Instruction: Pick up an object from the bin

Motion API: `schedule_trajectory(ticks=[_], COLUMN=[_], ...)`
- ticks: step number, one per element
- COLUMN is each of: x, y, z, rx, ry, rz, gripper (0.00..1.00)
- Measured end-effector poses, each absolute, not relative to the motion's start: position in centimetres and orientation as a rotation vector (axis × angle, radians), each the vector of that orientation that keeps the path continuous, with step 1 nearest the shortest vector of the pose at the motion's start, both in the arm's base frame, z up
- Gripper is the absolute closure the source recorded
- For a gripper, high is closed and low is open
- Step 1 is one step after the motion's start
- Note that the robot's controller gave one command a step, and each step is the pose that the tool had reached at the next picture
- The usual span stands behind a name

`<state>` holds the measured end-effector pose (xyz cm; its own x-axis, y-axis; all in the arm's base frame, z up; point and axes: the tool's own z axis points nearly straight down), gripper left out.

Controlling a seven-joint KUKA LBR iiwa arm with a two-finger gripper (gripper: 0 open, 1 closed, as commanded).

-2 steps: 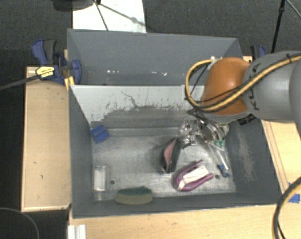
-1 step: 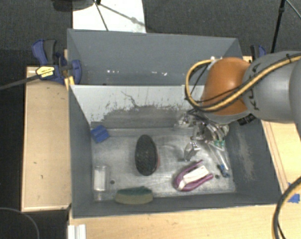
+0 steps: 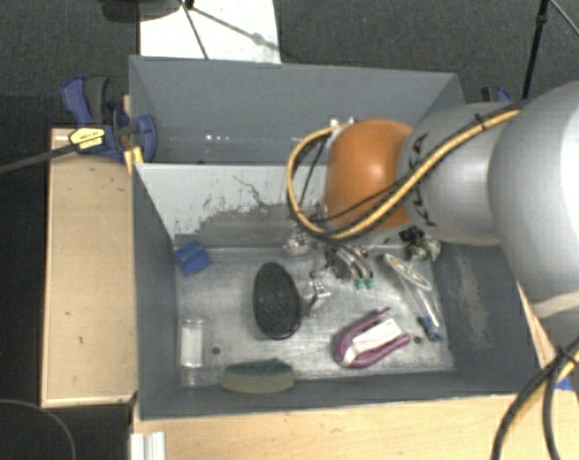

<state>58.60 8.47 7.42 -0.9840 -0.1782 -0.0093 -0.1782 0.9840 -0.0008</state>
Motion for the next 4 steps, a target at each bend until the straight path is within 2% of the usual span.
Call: schedule_trajectory(ticks=[1,2,3,4], x=[53.3,53.4,53.5,52.0], y=[15.4,15.2,14.9,14.5], z=[7.2,7.4,27.1,26.4], rx=[-0.583,-0.577,-0.647,-1.018], ry=[3.08,3.079,3.063,2.973], rz=[0.006,0.004,0.001,0.001], gripper=[0.0,1.0,1.0,1.0])
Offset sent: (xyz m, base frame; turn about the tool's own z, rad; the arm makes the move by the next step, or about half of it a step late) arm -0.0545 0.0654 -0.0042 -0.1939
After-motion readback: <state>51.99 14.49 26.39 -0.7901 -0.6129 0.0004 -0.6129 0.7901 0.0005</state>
